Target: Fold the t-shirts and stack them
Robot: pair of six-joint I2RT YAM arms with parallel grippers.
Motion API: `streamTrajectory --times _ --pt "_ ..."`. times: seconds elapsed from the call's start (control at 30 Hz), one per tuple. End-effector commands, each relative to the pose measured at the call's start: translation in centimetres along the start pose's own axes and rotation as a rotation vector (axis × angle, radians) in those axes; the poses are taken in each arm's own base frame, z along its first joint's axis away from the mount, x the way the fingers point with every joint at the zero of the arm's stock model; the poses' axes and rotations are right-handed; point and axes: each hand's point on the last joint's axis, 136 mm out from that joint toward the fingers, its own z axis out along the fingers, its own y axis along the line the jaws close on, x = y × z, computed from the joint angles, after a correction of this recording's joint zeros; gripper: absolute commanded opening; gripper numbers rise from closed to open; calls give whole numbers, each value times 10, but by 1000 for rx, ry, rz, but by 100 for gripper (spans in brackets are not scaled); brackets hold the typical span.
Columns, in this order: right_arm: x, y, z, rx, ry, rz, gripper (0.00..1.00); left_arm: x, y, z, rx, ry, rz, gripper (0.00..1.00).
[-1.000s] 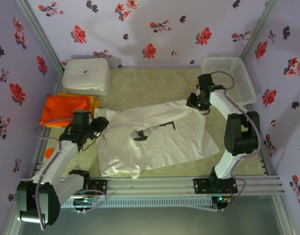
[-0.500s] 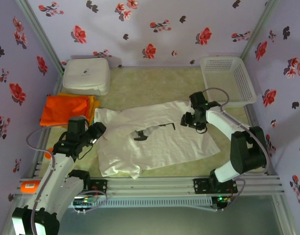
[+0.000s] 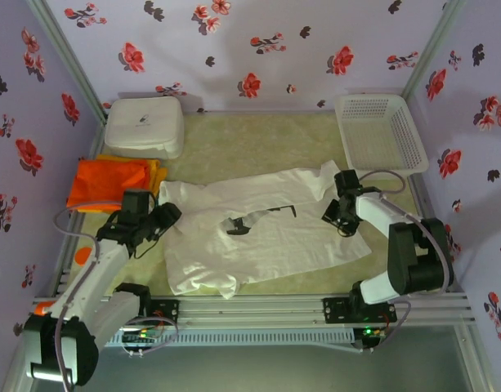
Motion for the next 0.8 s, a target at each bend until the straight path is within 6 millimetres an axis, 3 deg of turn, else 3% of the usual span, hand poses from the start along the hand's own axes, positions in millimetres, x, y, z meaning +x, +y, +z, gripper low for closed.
streamTrajectory --times 0.0,0.27,0.4,0.6,0.77 --pt "-13 1 -13 -5 -69 51 50 -25 -29 -1 47 -57 75 57" --pt "-15 46 -45 -193 -109 -86 60 -58 -74 9 70 -65 158 57" --pt "-3 53 -24 -194 -51 -82 60 -61 -93 32 68 -32 190 57" --pt "5 52 13 -183 13 -17 55 -51 -110 87 48 67 207 54" --pt "1 36 24 -118 0 62 49 -38 -101 136 -12 156 187 52"
